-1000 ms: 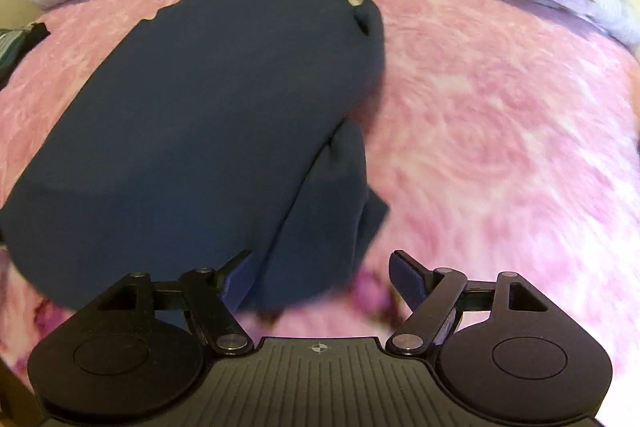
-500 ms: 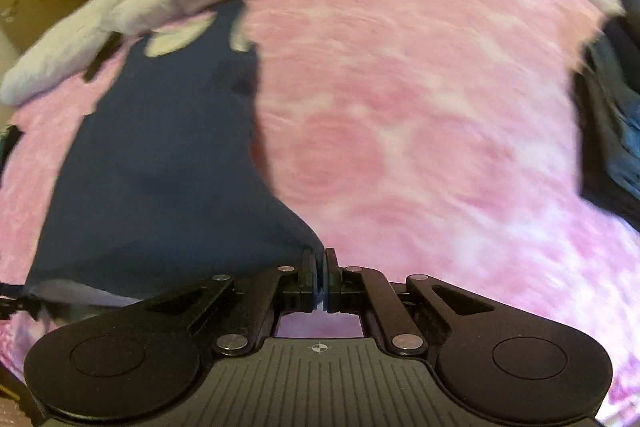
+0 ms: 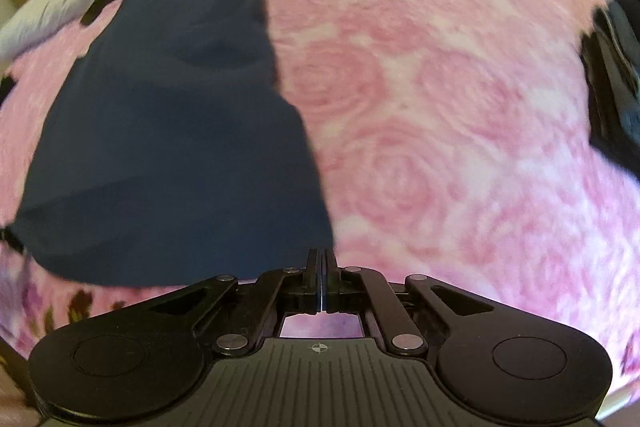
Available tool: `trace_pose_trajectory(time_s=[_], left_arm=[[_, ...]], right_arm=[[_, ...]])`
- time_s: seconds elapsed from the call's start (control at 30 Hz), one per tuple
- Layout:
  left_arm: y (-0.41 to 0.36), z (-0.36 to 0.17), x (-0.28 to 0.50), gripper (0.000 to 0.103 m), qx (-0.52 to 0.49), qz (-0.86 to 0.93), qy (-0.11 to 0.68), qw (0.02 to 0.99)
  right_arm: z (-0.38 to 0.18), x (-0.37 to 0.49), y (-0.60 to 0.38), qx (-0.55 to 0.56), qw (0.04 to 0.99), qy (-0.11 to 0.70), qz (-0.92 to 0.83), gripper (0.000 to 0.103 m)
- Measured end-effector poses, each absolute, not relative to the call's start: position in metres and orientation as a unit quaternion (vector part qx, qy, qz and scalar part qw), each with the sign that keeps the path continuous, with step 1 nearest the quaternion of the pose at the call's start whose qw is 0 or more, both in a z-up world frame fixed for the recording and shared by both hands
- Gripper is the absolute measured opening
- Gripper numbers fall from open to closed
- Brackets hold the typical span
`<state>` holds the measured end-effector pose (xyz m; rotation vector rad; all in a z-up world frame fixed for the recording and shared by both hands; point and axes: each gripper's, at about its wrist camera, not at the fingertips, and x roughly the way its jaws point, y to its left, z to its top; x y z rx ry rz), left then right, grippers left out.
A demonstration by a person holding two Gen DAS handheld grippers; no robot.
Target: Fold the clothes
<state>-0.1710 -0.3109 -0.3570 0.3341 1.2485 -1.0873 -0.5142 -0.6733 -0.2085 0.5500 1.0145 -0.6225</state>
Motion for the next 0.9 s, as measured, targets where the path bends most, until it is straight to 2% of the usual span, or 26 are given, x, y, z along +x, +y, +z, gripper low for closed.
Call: trace_pose_trajectory(time_s=[0.03, 0.07, 0.1, 0.2, 0.27, 0.3, 0.33, 0.37, 0.43, 0.53, 0.67, 0.77, 0.9], left_arm=[[-0.311, -0.356, -0.171, 0.022, 0.143, -0.488, 0.553, 0.66], [-0.312, -0.354, -0.171, 0.014, 0.138, -0.495, 0.553, 0.656], [-0.312, -0.353, -0.171, 0.013, 0.133, -0.502, 0.553, 0.651], [-0.305, -0.334, -0.171, 0.01, 0.142, -0.526, 0.524, 0.655], [-0.297, -0.32, -0.17, 0.009, 0.149, -0.541, 0.506, 0.655], [-0.293, -0.313, -0.168, 0.009, 0.157, -0.547, 0.498, 0.654], [-0.289, -0.305, -0.166, 0.008, 0.162, -0.553, 0.492, 0.653], [-0.286, -0.298, -0.162, 0.007, 0.168, -0.559, 0.486, 0.65], [-0.28, -0.28, -0.162, 0.004, 0.193, -0.573, 0.468, 0.644], [-0.265, -0.249, -0.165, 0.003, 0.229, -0.59, 0.442, 0.636], [-0.235, -0.229, -0.171, 0.003, 0.254, -0.587, 0.446, 0.626], [-0.21, -0.241, -0.184, 0.004, 0.277, -0.579, 0.47, 0.606], [-0.19, -0.284, -0.196, 0.004, 0.303, -0.549, 0.523, 0.577]], right_arm=[[-0.209, -0.509, -0.672, 0.246, 0.795, 0.475, -0.286, 0.034], [-0.211, -0.504, -0.672, 0.237, 0.798, 0.476, -0.283, 0.056], [-0.213, -0.5, -0.673, 0.229, 0.804, 0.472, -0.28, 0.081], [-0.225, -0.488, -0.681, 0.233, 0.813, 0.459, -0.272, 0.081], [-0.235, -0.483, -0.689, 0.252, 0.814, 0.454, -0.262, 0.08], [-0.24, -0.481, -0.693, 0.264, 0.812, 0.454, -0.254, 0.071], [-0.244, -0.479, -0.695, 0.276, 0.808, 0.461, -0.242, 0.029], [-0.247, -0.477, -0.697, 0.287, 0.805, 0.466, -0.229, 0.015], [-0.243, -0.475, -0.696, 0.302, 0.798, 0.475, -0.216, 0.004], [-0.206, -0.484, -0.685, 0.324, 0.794, 0.463, -0.225, 0.003], [-0.162, -0.501, -0.643, 0.327, 0.788, 0.471, -0.224, 0.003], [-0.158, -0.516, -0.609, 0.342, 0.764, 0.499, -0.224, 0.003], [-0.185, -0.527, -0.582, 0.358, 0.732, 0.535, -0.223, 0.003]])
